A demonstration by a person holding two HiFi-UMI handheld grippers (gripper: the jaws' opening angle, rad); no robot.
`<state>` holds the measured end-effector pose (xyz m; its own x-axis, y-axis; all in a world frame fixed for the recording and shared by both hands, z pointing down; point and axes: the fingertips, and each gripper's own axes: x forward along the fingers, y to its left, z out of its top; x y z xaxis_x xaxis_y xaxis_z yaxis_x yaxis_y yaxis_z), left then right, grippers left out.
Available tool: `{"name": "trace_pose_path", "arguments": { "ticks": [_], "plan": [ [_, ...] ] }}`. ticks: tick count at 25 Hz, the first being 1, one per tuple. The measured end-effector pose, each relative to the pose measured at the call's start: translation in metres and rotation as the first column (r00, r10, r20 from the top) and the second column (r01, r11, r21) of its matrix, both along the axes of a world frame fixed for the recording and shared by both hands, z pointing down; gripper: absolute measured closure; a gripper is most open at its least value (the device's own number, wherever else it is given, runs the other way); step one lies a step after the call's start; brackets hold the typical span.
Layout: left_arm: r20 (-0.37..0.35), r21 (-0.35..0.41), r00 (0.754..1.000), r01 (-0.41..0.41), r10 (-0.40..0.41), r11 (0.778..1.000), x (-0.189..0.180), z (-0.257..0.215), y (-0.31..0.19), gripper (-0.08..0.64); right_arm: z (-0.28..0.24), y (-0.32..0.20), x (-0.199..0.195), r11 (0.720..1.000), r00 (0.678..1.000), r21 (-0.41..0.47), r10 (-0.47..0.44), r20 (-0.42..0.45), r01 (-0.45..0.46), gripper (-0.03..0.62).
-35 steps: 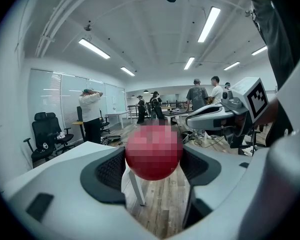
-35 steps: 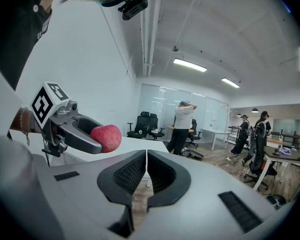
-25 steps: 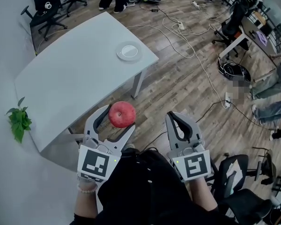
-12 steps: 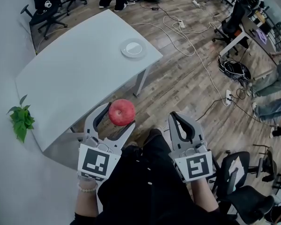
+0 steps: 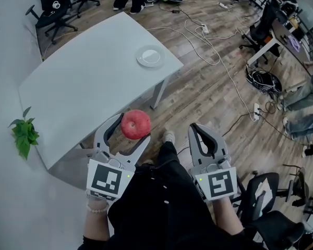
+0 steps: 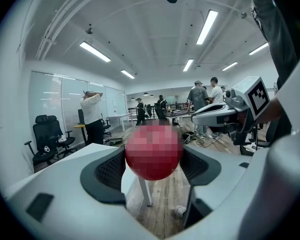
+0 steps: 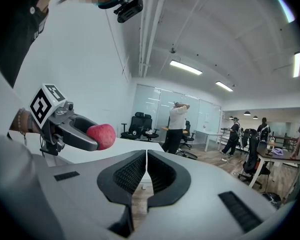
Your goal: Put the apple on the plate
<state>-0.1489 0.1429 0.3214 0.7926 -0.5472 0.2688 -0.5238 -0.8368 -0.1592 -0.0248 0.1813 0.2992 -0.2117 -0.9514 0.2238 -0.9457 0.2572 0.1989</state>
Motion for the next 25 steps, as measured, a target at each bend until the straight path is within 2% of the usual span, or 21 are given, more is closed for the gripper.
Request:
{"name": "trace_pose_path", "arguments": {
  "ticks": [6,10,16,19,23,25],
  "plan": [
    [-0.005,-0.022,0.999,0.036,-0.036,0.999,0.011,-0.001,-0.016,0.210,0.002,-0.019,0.010,1.000,1.000,-0.006,-0.021,0.008,0.021,0.548],
    [0.005,0.009,1.000,0.022,-0.022,1.000,0.029,-0.005,-0.027,0.210,0.000,-0.036,0.023,0.999,0.999,0.003,-0.042,0.013,0.042,0.548],
    [0.006,0.001,0.998,0.055,-0.055,0.999,0.049,-0.007,-0.050,0.210,0.001,-0.066,0.040,0.997,0.997,-0.004,-0.079,0.021,0.079,0.548],
    [0.000,-0.036,0.996,0.091,-0.091,0.995,0.059,-0.008,-0.061,0.210,0.000,-0.082,0.048,0.994,0.994,-0.001,-0.108,0.024,0.109,0.548],
    [0.005,0.001,0.996,0.086,-0.086,0.996,0.074,-0.011,-0.077,0.210,-0.001,-0.102,0.059,0.990,0.990,-0.001,-0.140,0.030,0.140,0.548],
    [-0.002,-0.021,0.993,0.116,-0.117,0.993,0.082,-0.014,-0.085,0.210,-0.002,-0.112,0.067,0.988,0.988,-0.002,-0.154,0.033,0.154,0.548]
  ]
}}
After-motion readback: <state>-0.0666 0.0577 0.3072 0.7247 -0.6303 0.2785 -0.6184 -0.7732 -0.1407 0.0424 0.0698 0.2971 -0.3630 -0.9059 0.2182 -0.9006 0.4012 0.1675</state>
